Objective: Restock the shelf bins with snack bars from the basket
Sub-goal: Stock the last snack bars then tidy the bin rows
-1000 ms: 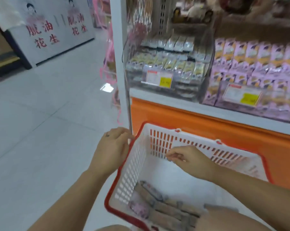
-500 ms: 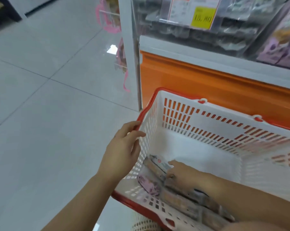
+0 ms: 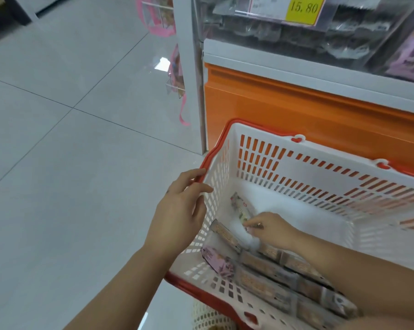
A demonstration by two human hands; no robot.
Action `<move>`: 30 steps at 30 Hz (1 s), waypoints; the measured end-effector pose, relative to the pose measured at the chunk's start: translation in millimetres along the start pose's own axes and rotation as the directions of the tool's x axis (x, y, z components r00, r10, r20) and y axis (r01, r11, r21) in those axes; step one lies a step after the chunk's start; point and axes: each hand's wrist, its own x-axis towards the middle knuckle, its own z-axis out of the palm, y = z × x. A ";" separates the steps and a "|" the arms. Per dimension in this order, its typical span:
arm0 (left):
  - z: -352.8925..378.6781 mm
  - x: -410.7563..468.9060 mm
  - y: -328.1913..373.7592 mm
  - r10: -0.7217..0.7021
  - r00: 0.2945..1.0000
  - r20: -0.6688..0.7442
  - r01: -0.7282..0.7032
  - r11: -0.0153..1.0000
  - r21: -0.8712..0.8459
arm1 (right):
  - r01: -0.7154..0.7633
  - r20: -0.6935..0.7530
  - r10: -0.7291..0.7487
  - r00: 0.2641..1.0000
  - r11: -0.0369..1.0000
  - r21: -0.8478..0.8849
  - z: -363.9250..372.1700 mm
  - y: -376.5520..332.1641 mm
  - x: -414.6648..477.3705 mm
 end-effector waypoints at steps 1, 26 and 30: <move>0.3 0.2 -0.1 0.006 1.000 -0.003 -0.006 1.000 0.011 | 0.001 -0.034 0.004 0.999 0.992 0.126 -7.0 -5.4 -5.6; -145.1 50.8 233.8 0.142 0.979 -0.144 -0.193 0.871 -0.452 | 0.578 -0.653 -0.211 0.727 0.701 0.417 -200.0 -201.0 -255.0; -153.2 71.0 250.1 0.090 0.973 -0.212 -0.173 0.892 -0.417 | 0.586 -0.717 -0.152 0.680 0.701 0.406 -214.8 -215.6 -251.5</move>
